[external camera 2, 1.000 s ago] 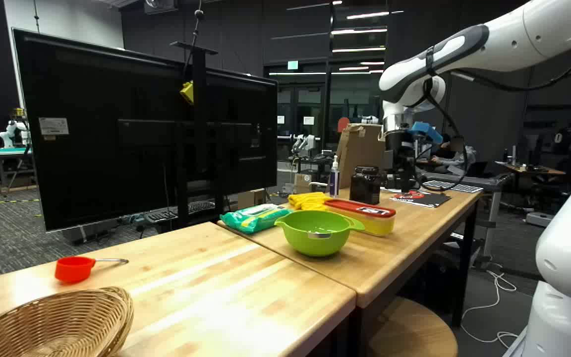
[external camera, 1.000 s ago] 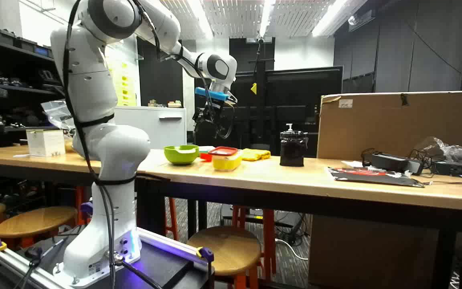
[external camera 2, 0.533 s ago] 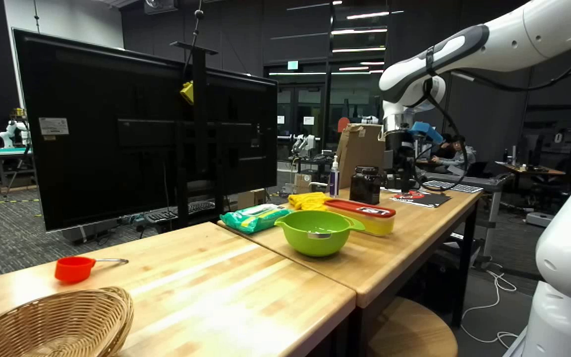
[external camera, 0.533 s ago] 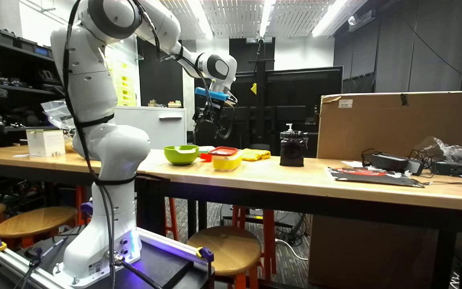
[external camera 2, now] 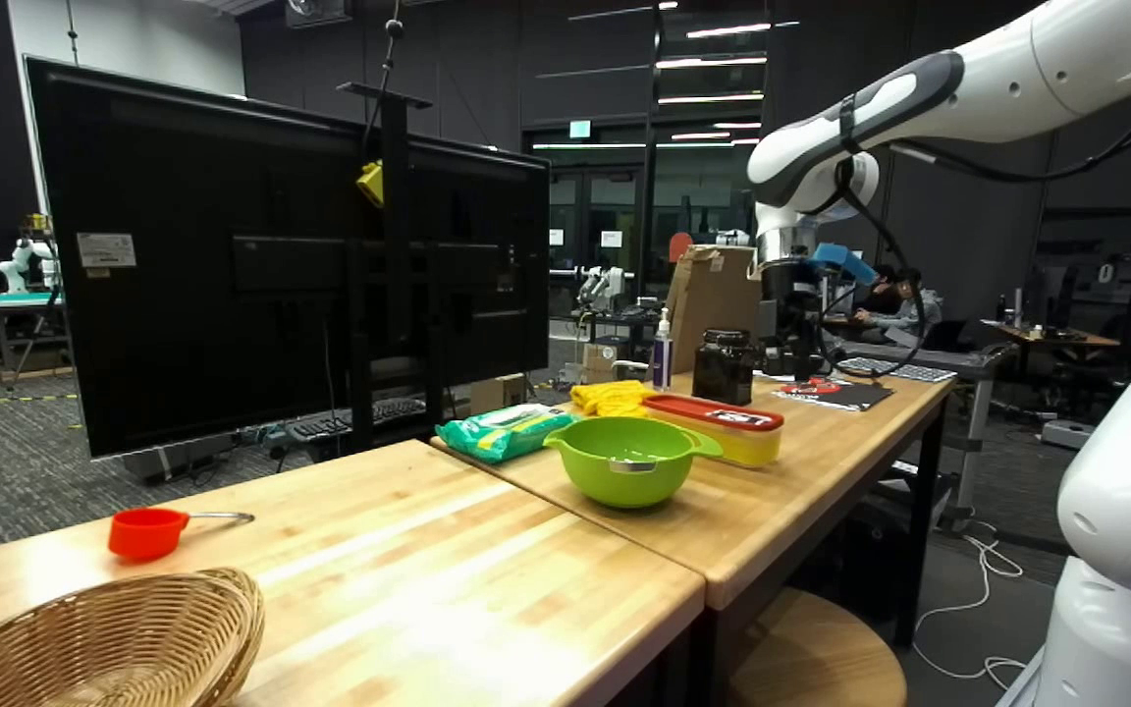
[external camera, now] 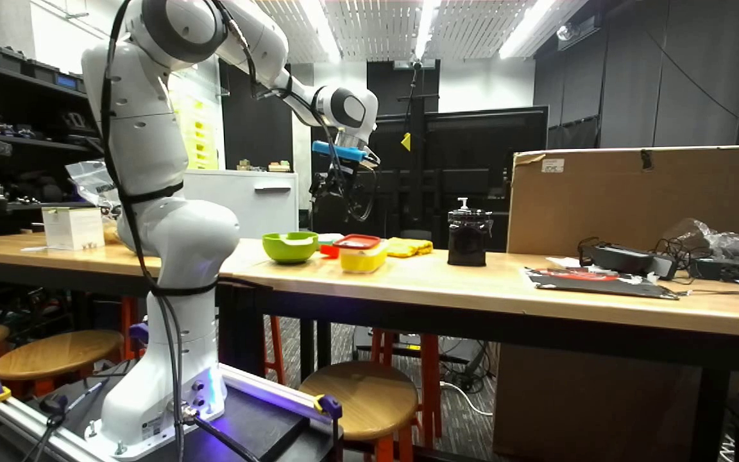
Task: Put the red lid on the right side of the counter.
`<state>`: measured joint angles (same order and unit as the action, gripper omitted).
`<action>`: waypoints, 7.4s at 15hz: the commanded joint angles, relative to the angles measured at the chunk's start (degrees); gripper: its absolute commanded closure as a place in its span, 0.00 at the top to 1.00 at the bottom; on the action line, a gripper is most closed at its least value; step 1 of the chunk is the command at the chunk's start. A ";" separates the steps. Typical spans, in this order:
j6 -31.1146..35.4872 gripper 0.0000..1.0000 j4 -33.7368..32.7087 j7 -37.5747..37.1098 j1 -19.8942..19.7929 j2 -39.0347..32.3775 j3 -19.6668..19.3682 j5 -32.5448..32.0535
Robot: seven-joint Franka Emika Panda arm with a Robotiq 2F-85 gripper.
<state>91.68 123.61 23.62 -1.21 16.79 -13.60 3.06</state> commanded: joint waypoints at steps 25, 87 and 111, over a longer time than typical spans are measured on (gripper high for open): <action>16.25 1.00 -0.09 -23.62 -1.41 -5.78 12.12 -31.65; 6.12 1.00 -9.65 -42.98 8.55 -22.51 19.95 -49.50; 9.85 0.61 -11.65 -43.14 7.84 -27.56 18.17 -48.89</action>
<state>100.99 112.97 -20.54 6.63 -10.30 4.93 -45.68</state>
